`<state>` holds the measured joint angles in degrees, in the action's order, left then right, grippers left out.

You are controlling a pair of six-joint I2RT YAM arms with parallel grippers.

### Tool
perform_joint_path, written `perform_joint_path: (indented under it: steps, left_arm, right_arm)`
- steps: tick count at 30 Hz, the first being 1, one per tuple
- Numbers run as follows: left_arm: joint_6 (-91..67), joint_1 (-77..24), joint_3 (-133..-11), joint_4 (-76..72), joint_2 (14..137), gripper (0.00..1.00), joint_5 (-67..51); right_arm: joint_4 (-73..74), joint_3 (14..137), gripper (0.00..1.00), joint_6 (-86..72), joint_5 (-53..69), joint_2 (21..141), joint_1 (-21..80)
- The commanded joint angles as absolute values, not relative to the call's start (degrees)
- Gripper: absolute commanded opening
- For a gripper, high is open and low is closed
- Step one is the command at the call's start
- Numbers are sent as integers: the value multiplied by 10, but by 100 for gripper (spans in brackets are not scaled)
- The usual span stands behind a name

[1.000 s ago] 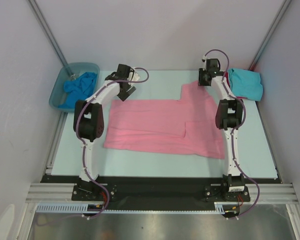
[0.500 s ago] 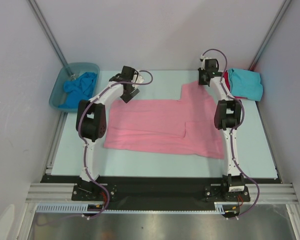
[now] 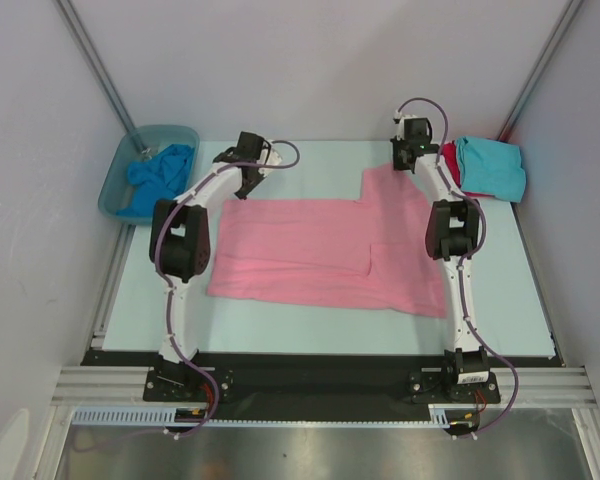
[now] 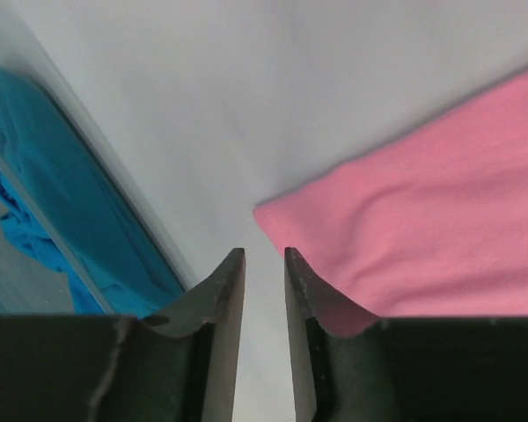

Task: Fold and stack the t-shirts
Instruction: Fold the tshirt

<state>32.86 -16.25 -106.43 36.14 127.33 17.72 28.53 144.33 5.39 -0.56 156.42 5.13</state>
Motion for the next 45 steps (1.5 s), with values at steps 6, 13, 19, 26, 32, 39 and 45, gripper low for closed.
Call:
perform_joint_path:
  steps: [6,13,19,26,32,39,45]
  left_arm:
    - [330,-136,-1063,374,1281,63,139]
    - [339,-119,-1094,394,1309,61,78]
    - [332,-107,-1118,411,1332,59,53]
    - [338,-70,-1183,420,1358,59,48]
    - [365,-64,-1191,432,1359,59,18]
    - [365,-63,-1213,461,1375,59,-56]
    - [363,-58,-1240,475,1397,59,-76]
  right_arm:
    - [283,1427,0,89,-32,1540,75]
    - [278,1412,0,107,-44,1523,84]
    - [278,1388,0,117,-54,1506,89]
    - [278,1374,0,129,-62,1493,99]
    - [271,1375,0,144,-76,1490,107]
    - [270,1361,0,156,-83,1480,117]
    - [269,1356,0,162,-89,1474,117]
